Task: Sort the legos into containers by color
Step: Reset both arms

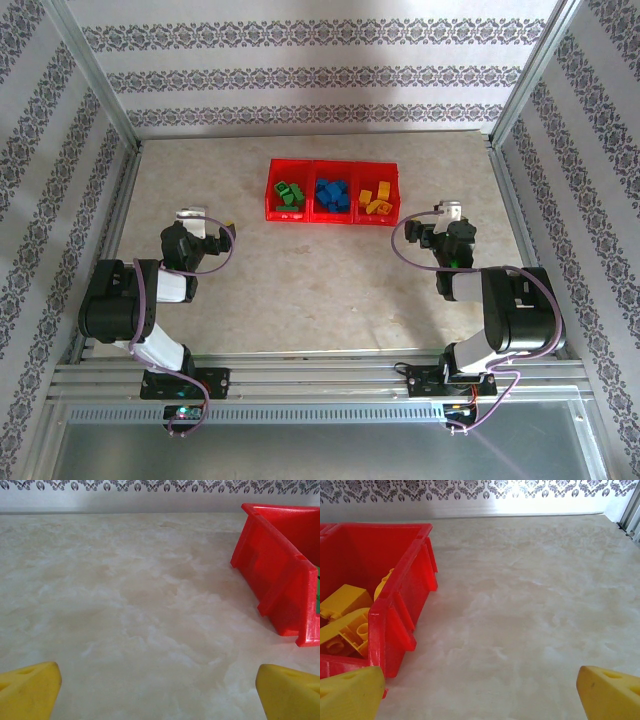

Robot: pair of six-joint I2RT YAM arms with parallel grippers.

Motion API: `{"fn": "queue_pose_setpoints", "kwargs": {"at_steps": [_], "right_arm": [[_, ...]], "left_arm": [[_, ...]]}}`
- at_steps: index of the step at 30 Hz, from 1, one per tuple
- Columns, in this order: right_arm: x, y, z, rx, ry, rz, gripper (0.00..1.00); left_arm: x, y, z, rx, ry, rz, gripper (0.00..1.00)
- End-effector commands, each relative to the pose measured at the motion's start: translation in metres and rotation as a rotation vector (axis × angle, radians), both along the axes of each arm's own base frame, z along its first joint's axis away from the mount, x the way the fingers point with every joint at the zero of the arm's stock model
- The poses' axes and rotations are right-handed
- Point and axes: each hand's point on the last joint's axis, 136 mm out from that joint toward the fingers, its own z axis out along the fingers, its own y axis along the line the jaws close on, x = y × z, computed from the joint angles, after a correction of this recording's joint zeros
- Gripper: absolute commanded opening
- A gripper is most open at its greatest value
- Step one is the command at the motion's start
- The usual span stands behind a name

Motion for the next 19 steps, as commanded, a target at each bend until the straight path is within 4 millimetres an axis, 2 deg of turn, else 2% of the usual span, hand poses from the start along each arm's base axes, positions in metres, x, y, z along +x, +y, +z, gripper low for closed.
{"fn": "queue_pose_setpoints", "kwargs": {"at_steps": [1, 19], "right_arm": [[0.0049, 0.0008, 0.0067, -0.004, -0.025, -0.009, 0.98], [0.0053, 0.0011, 0.0071, -0.006, -0.026, -0.009, 0.98]], "left_arm": [[-0.0007, -0.0060, -0.0007, 0.013, 0.003, -0.030, 1.00], [-0.0012, -0.0031, -0.0007, 0.012, 0.001, -0.012, 1.00]]}}
